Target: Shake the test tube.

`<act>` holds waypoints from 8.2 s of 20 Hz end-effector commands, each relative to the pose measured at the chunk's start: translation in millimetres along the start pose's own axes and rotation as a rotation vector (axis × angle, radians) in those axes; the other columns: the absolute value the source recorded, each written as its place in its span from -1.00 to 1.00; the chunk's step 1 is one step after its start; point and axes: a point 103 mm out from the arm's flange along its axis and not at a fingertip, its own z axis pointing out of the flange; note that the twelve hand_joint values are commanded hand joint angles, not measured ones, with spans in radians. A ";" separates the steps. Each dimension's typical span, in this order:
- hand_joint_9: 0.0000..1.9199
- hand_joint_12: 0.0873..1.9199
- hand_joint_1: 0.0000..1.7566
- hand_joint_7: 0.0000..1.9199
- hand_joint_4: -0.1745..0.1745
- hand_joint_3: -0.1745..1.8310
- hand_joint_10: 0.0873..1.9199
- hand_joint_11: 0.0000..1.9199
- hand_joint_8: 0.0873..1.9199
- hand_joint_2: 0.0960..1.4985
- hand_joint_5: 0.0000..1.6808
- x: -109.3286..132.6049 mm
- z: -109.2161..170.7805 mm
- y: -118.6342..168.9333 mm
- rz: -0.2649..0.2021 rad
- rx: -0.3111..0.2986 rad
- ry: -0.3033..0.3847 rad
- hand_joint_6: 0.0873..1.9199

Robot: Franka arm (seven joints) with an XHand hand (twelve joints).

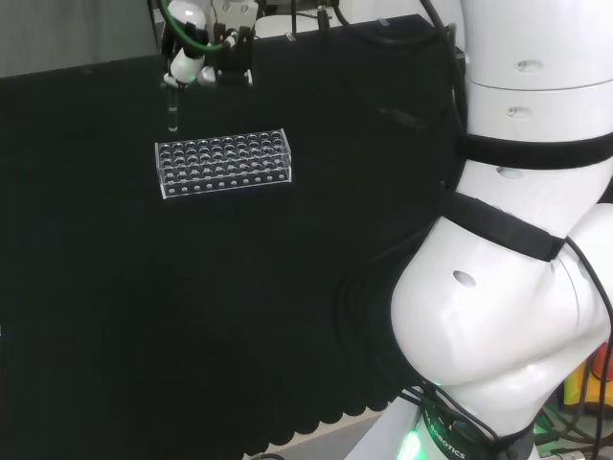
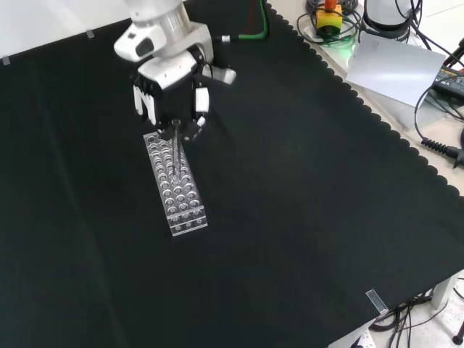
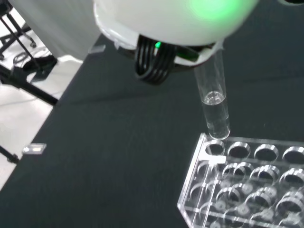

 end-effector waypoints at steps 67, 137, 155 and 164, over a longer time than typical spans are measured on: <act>0.64 0.00 0.52 0.50 -1.00 -0.01 -0.41 0.18 -0.55 -0.39 0.65 42.1 -63.0 -65.8 -0.101 0.005 -0.082 -0.55; 0.64 0.01 0.52 0.50 -1.00 -0.01 -0.40 0.18 -0.56 -0.40 0.65 -87.1 -86.4 -80.4 0.163 0.055 -0.297 -0.55; 0.64 0.01 0.52 0.50 -1.00 -0.01 -0.40 0.18 -0.56 -0.40 0.65 -126.2 -96.4 -82.0 0.264 0.050 -0.305 -0.55; 0.64 0.01 0.52 0.50 -1.00 -0.01 -0.40 0.18 -0.56 -0.40 0.65 -37.6 -58.5 -58.1 0.081 0.066 -0.193 -0.55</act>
